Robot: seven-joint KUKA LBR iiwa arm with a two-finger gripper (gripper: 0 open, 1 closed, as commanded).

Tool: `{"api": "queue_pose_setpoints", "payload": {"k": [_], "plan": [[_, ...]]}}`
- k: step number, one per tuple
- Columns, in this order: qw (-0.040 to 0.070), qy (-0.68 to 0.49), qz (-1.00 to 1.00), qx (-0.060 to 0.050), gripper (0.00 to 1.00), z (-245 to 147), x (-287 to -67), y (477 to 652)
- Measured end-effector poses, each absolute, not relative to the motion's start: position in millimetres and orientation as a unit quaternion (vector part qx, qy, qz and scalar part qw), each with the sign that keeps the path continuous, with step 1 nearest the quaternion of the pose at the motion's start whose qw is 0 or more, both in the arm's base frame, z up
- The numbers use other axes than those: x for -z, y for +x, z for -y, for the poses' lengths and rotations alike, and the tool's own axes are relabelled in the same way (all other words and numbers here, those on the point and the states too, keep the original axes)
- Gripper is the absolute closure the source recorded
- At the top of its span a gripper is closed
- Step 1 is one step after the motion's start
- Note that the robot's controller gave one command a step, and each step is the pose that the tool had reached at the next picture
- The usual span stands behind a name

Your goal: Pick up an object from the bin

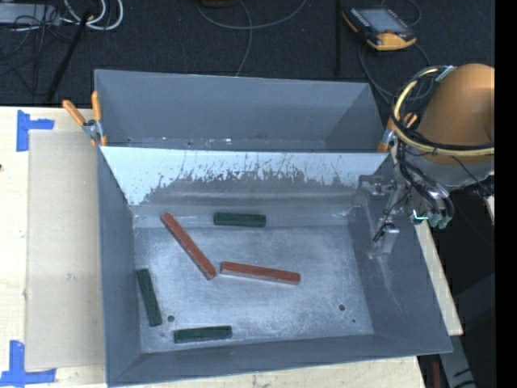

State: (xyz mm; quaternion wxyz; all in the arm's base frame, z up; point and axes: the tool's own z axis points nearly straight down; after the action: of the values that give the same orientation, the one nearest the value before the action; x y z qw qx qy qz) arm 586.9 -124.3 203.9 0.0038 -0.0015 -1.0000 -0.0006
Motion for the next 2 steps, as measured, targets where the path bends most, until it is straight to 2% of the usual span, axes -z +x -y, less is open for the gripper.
{"api": "queue_pose_setpoints", "payload": {"k": [1,2], "plan": [[0.004,-0.001,1.000,0.001,0.00,68.8,-64.9,586.6],[0.002,0.098,0.995,0.002,0.00,-24.5,-69.0,537.4]]}}
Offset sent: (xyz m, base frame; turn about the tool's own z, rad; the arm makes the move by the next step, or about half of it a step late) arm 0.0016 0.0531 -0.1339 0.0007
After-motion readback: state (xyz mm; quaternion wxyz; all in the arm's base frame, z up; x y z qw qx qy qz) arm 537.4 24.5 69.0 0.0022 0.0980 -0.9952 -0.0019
